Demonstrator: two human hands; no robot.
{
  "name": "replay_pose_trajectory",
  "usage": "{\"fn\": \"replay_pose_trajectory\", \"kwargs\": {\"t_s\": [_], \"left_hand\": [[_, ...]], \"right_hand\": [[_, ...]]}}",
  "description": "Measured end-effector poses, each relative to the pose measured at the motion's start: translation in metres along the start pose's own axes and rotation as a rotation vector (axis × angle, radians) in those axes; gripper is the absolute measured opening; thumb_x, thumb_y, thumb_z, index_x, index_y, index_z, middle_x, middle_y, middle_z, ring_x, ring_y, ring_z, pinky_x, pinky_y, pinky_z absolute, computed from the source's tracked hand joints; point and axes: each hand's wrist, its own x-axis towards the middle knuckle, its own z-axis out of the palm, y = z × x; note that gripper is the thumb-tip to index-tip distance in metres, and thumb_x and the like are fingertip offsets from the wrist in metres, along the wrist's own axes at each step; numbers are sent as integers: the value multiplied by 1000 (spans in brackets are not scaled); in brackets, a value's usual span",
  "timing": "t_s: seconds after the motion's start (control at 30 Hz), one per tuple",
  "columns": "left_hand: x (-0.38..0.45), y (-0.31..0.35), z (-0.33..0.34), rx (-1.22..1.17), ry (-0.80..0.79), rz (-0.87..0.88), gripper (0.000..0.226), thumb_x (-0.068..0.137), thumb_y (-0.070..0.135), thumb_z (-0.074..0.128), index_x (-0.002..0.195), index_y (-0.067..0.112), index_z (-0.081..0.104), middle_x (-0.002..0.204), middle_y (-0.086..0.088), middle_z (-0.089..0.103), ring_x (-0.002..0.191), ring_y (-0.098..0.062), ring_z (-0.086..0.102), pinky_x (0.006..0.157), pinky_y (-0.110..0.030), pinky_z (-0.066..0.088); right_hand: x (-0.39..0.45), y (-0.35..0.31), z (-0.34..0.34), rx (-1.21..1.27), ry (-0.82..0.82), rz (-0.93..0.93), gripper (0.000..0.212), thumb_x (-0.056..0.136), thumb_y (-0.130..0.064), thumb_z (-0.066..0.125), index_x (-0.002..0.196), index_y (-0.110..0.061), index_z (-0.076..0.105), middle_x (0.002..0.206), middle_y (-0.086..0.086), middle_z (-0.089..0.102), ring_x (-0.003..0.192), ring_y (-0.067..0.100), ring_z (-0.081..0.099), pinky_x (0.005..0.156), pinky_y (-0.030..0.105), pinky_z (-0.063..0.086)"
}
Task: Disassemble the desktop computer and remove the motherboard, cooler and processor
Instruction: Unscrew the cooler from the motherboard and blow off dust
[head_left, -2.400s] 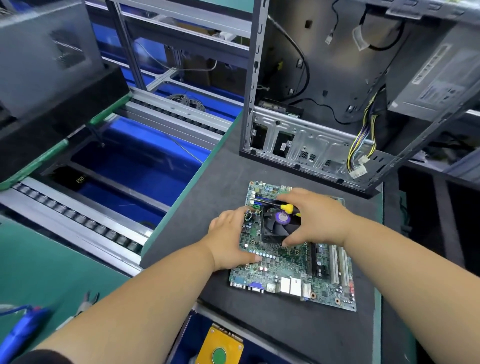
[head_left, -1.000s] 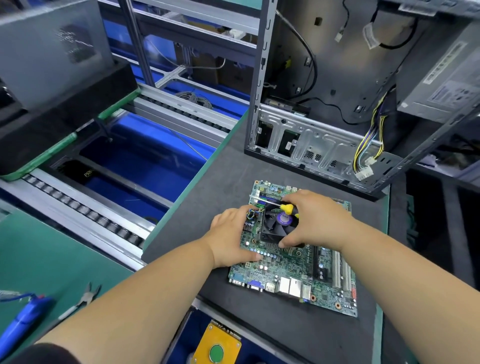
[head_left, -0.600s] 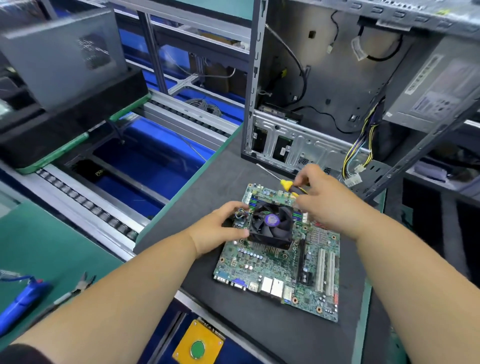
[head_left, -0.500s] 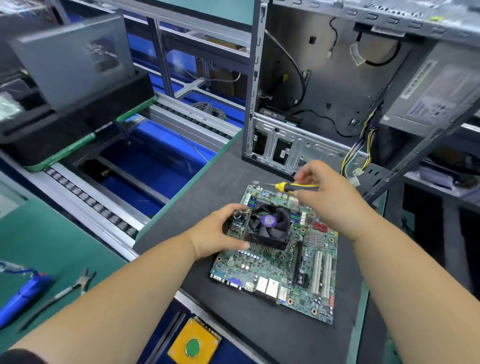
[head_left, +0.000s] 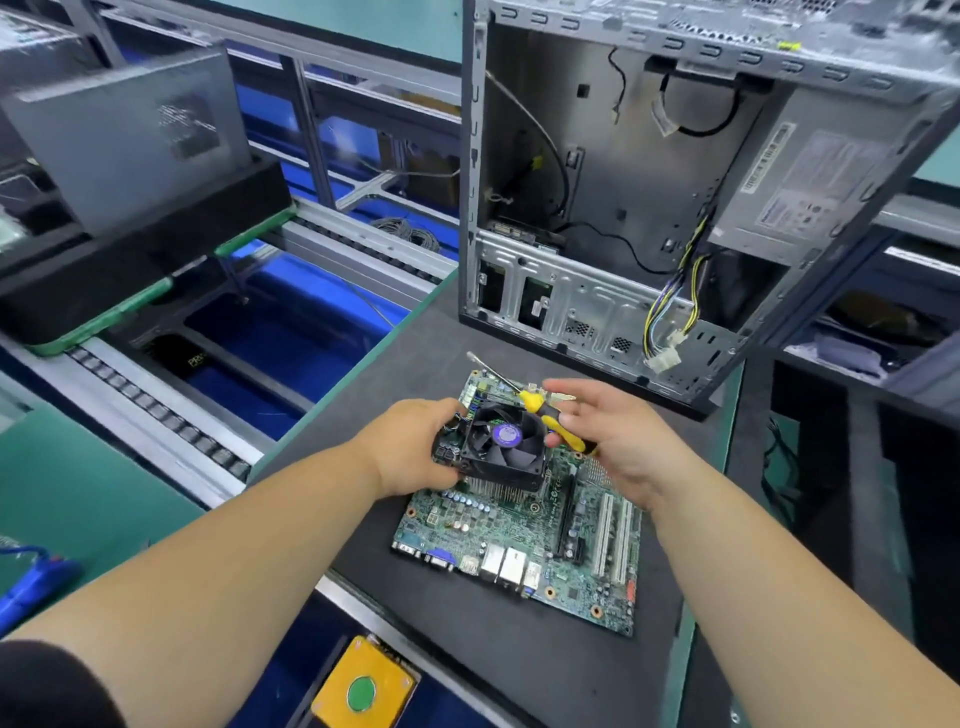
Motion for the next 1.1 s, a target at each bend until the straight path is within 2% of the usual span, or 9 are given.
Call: {"fn": "replay_pose_trajectory", "kwargs": {"t_s": [0.1,0.2,0.27,0.4,0.53,0.6,0.8,0.97,1.1], "left_hand": [[6,-5,-4,19,-24,37,68,65,43,79,124,24,51,98,3,60,91,-19,56,78,-37,51],[9,-9,-7,5,-37,78,71,65,46,79,127,28,50,102,4,61,95,-19,57,80,-34,50],[11,-14,-7,-15,-70,113,81,64,53,80,132,28,45,113,2,60,105,-18,55,87,-33,48],[8,-27,-5,-67,-186,195,112,53,66,80,144,30,27,137,1,43,128,-17,37,107,-35,36],[8,-37,9,-173,-200,238,111,57,60,83,145,34,21,141,4,32,135,-14,28,111,-34,31],[9,-42,14,-226,-194,254,110,60,57,83,147,32,21,141,3,31,136,-13,24,112,-32,28],[14,-46,17,-356,-185,226,85,73,54,76,142,30,34,133,2,41,131,-12,32,110,-33,32],[15,-42,18,-210,-84,276,74,80,50,72,142,25,39,119,0,51,123,-16,39,101,-32,39],[19,-44,9,-122,-165,306,85,76,59,70,146,27,33,126,0,50,125,-15,40,104,-32,39]], "right_hand": [[0,-2,4,-414,75,-12,35,91,-17,63,123,-30,57,123,8,53,79,11,59,75,26,45],[-1,1,9,-764,52,19,80,70,-42,84,138,-28,46,129,1,39,98,18,57,81,29,49],[-3,5,13,-793,41,35,93,62,-38,90,142,-27,43,136,1,42,109,19,54,92,34,49],[-5,6,19,-800,54,31,107,55,-36,94,145,-24,38,143,-6,49,121,15,53,95,41,51],[-4,7,26,-876,130,-1,105,55,-42,93,145,-23,41,142,-7,51,126,10,51,100,29,46],[-4,7,27,-853,152,7,104,55,-42,92,144,-23,42,142,-7,52,123,10,55,100,33,49],[-5,6,27,-842,179,39,95,57,-39,90,140,-27,47,132,-9,56,103,17,67,72,39,61],[-11,9,34,-997,224,-4,87,60,-48,86,134,-20,50,126,0,58,110,21,57,87,39,52],[-14,11,40,-1082,217,-6,80,61,-55,82,126,-19,53,118,1,58,102,21,57,83,37,51]]}}
